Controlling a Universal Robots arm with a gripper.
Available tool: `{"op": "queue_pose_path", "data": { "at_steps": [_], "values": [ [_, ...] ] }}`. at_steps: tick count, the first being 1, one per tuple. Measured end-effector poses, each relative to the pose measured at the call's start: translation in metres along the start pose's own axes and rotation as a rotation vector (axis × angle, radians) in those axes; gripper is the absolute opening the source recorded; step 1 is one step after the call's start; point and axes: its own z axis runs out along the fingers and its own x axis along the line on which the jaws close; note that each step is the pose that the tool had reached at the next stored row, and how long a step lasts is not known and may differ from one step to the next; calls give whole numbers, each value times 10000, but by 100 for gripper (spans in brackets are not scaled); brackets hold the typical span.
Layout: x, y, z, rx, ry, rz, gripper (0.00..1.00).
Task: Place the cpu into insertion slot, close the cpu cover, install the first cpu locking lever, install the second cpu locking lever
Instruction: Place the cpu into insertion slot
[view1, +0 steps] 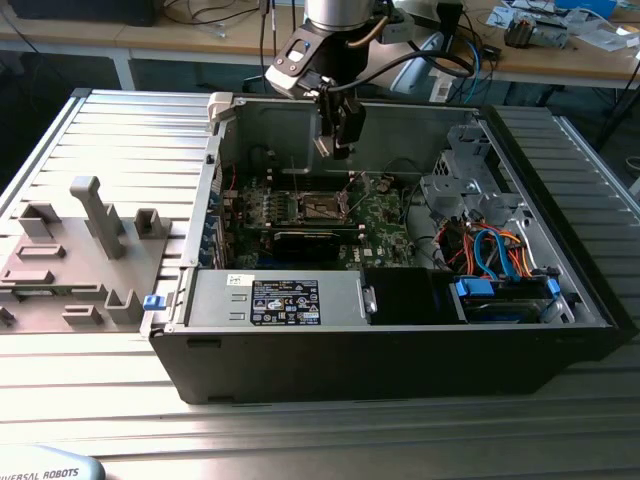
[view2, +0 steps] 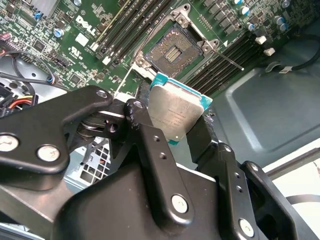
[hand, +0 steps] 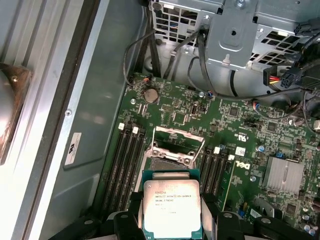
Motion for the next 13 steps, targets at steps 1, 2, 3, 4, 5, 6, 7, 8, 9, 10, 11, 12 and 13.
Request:
{"op": "queue_pose_path", "data": {
  "at_steps": [1, 2, 3, 4, 5, 6, 7, 8, 9, 10, 11, 12, 13],
  "values": [
    [0, 0, 0, -1, -1, 14, 54],
    [0, 0, 1, -1, -2, 30, 54],
    [0, 0, 1, -1, -4, 46, 54],
    [0, 0, 1, -1, -5, 62, 54],
    [0, 0, 1, -2, -6, 77, 54],
    [0, 0, 1, -2, -7, 91, 54],
    [0, 0, 1, -2, -8, 107, 54],
    [0, 0, 1, -2, -10, 120, 54],
    [0, 0, 1, -3, -11, 136, 54],
    [0, 0, 1, -3, -12, 150, 54],
    [0, 0, 1, -3, -14, 171, 54],
    [0, 0, 2, -4, -15, 188, 54],
    [0, 0, 2, -4, -16, 201, 54]
  ]
}}
